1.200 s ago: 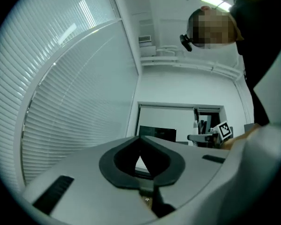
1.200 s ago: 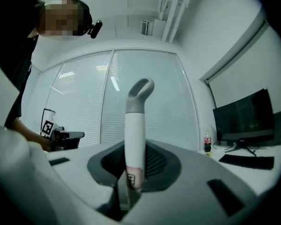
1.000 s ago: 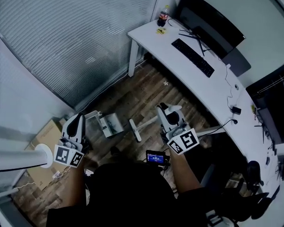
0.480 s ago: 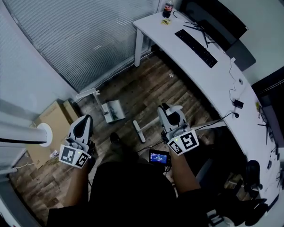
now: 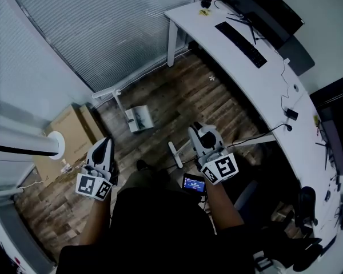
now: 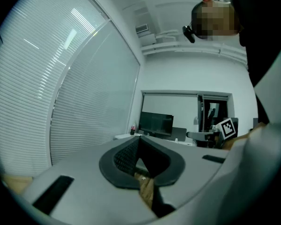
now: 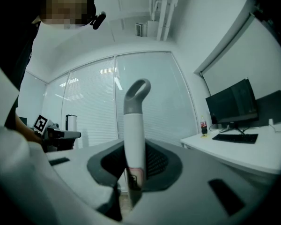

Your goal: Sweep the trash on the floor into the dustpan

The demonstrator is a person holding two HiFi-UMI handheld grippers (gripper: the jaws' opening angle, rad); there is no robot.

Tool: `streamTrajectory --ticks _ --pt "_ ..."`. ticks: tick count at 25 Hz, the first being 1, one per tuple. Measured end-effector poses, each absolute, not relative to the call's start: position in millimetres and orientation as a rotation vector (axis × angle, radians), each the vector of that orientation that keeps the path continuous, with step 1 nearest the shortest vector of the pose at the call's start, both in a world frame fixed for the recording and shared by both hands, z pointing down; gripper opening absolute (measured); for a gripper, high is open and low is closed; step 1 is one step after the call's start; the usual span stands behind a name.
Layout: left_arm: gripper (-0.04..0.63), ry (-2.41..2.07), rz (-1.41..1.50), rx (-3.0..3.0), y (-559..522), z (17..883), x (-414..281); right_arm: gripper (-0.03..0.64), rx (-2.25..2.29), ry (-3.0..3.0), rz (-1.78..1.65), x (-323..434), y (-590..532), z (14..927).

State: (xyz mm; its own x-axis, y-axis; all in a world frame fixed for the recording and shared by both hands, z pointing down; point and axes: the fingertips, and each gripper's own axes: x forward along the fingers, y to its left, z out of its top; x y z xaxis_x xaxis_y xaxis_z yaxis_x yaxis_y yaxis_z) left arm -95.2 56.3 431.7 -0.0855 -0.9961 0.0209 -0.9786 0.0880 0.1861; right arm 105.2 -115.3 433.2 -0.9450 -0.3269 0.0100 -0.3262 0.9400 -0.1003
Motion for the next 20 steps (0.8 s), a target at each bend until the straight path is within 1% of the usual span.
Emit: streamTrajectory --ticks 6,12,20 --pt "-0.005 -2.145 -0.130 2.096 46 433 -75 0.064 -0.505 3.093 -0.115 115 -103 431" --pt "-0.006 -2.136 -0.116 2.132 37 431 -64 0.064 -0.600 3.071 -0.146 138 -111 432" --pt "-0.006 -2.137 -0.105 2.117 37 434 -68 0.064 -0.594 3.069 -0.120 134 -107 429"
